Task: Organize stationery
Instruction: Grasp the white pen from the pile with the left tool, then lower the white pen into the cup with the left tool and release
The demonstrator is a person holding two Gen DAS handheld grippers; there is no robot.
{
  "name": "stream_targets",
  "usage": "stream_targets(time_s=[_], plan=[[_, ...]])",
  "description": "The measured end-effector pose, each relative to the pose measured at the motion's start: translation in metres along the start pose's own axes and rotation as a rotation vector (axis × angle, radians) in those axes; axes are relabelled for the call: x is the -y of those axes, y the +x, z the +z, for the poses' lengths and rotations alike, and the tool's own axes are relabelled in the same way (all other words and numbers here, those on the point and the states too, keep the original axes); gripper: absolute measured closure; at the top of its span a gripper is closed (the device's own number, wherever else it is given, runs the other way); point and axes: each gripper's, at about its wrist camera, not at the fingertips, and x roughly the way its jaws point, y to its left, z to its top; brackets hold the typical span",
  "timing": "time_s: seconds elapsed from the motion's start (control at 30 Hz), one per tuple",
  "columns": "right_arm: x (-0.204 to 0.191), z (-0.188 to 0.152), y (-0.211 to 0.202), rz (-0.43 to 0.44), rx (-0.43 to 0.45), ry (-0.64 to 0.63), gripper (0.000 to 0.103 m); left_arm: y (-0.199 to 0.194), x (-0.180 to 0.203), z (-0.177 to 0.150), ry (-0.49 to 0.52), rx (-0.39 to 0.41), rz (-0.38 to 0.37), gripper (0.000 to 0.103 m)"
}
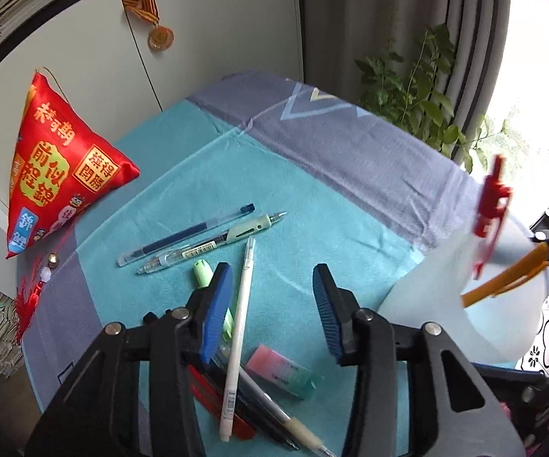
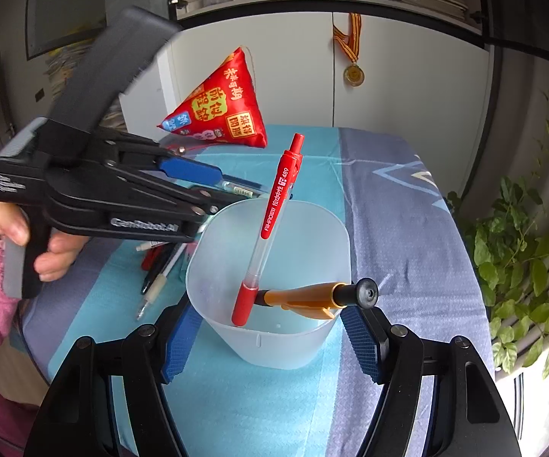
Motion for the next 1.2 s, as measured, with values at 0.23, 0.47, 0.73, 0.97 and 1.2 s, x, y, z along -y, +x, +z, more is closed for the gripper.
stream_targets(time_s=[0.23, 0.47, 0.73, 0.97, 1.2], plan=[[-0.001, 0.0, 0.001, 0.004, -0.003, -0.002, 0.032, 0.04, -0.007, 0.009, -0.003, -0.08, 0.002, 0.064], [-0.002, 0.001, 0.002, 0.004, -0.004, -0.002, 0.032, 0.043, -0.011, 0.013, -0.034, -0.082, -0.111, 0.093], [-0.003, 0.0, 0.002, 0.003, -0.005, -0.004, 0.032, 0.007, -0.012, 0.009, -0.081, -0.005, -0.089, 0.095], [-0.005, 0.0, 0.002, -0.001, -0.003, -0.002, 0.032, -0.067, -0.011, -0.004, -0.121, 0.171, -0.081, 0.095], [-0.005, -0.001, 0.0, -0.009, 0.003, 0.01, 0.032, -0.123, 0.004, -0.015, -0.113, 0.309, -0.07, 0.098]])
